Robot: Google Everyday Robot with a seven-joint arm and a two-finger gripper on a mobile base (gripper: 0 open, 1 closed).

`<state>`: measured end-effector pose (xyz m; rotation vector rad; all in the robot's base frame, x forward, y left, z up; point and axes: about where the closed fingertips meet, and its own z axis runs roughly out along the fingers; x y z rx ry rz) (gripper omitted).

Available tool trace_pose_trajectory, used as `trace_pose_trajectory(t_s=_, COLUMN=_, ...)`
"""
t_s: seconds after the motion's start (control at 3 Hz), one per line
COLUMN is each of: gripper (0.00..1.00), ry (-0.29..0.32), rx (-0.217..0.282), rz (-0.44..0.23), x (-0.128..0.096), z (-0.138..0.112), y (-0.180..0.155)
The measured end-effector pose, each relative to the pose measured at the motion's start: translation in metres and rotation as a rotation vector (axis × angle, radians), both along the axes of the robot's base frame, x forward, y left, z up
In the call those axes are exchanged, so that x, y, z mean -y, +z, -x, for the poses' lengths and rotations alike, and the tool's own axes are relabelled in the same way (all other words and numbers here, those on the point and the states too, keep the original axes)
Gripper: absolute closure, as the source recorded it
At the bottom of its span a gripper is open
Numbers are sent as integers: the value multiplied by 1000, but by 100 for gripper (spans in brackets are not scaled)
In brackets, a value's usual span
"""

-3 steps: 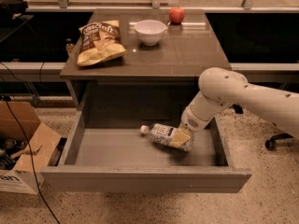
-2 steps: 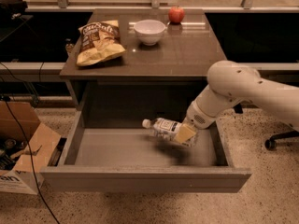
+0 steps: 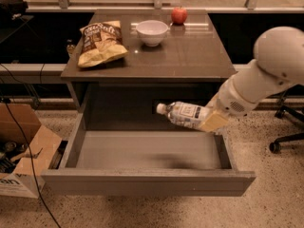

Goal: Pick blue plastic bottle from top drawer and place on counter

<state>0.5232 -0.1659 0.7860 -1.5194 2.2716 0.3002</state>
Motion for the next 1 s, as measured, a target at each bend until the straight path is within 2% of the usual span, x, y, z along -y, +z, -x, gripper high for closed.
trace_pose_trajectory(t_s=0.33, gripper=100, ry=5, rx=97, rz=25, x=26, z=-11, y=57)
trace_pose_trajectory(t_s=0.67, gripper=100, ry=-6, rx=165, rz=57, x=44, z=-46, y=98)
trace_pose_trajectory(t_s=1.0, gripper=100, ry=-14, rx=203, rz=79, x=51, z=-92, y=121)
